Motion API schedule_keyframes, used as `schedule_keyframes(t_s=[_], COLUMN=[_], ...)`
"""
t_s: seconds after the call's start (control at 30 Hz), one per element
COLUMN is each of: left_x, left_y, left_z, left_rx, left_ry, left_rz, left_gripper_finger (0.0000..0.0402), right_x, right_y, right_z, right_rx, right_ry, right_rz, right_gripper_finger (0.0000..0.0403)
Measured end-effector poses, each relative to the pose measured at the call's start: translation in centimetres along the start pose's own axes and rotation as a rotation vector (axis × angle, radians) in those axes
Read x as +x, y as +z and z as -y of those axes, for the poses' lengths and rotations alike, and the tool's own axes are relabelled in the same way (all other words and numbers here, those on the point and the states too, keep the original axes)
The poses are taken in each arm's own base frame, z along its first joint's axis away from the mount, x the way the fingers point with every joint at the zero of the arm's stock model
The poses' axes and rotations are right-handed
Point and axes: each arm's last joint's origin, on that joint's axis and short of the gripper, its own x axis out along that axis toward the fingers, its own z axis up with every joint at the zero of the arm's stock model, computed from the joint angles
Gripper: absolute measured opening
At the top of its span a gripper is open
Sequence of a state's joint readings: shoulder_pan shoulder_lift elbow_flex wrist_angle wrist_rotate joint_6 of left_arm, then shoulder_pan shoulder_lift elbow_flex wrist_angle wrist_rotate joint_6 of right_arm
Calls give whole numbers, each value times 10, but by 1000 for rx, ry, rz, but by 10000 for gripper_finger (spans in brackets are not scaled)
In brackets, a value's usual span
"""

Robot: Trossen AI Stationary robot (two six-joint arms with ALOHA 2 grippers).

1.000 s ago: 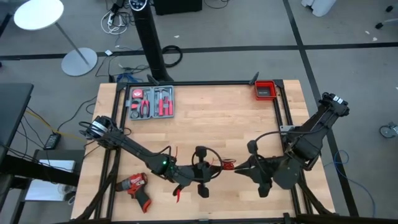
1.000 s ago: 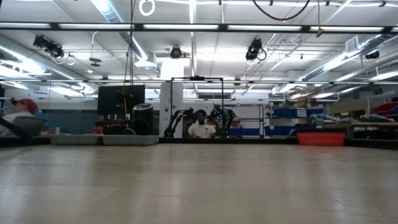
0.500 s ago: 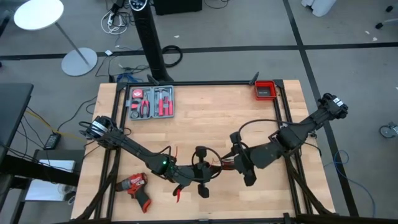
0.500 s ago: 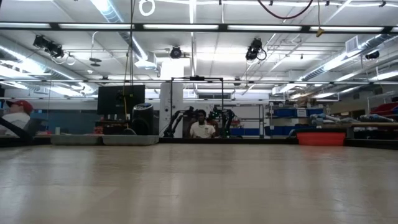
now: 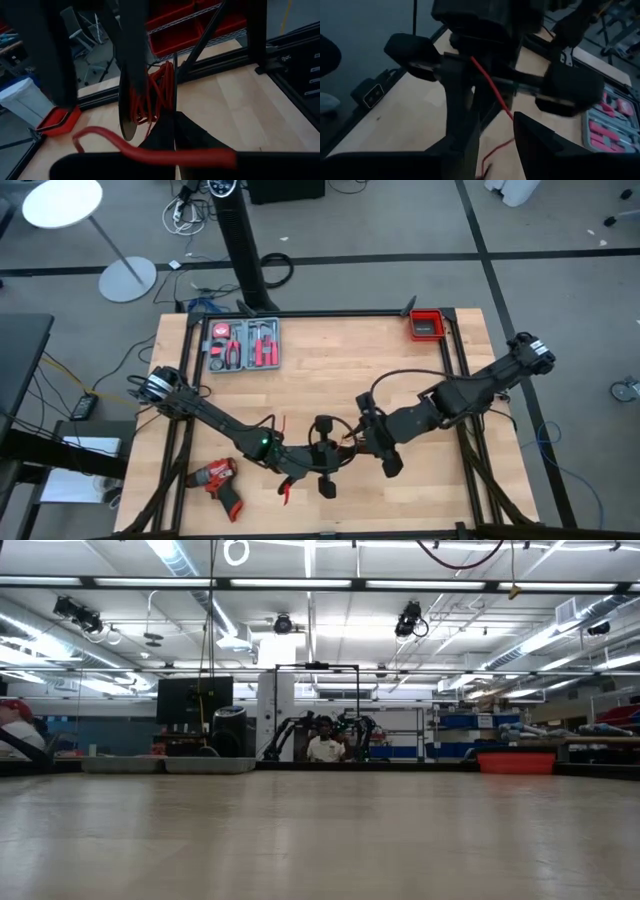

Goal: Coil cords
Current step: Coil the red wire on the black spool

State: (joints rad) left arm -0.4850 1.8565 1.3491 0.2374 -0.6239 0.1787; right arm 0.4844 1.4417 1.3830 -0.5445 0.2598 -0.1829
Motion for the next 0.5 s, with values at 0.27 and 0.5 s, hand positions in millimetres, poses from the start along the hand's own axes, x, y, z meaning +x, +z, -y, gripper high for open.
schedule_keyframes(t_s=[0.27, 0.5], left_x=[0, 0], left_y=[0, 1], left_z=[0, 0], left_rx=[-4, -9], left_ry=[1, 1], left_rz=[4, 11], left_gripper_finger=[0, 0], right_x=[14, 18], right_y=[17, 20], right_z=[1, 1], right_rx=[-64, -79], right_ry=[4, -2], right_rz=[-81, -91], right_gripper_finger=[117, 117])
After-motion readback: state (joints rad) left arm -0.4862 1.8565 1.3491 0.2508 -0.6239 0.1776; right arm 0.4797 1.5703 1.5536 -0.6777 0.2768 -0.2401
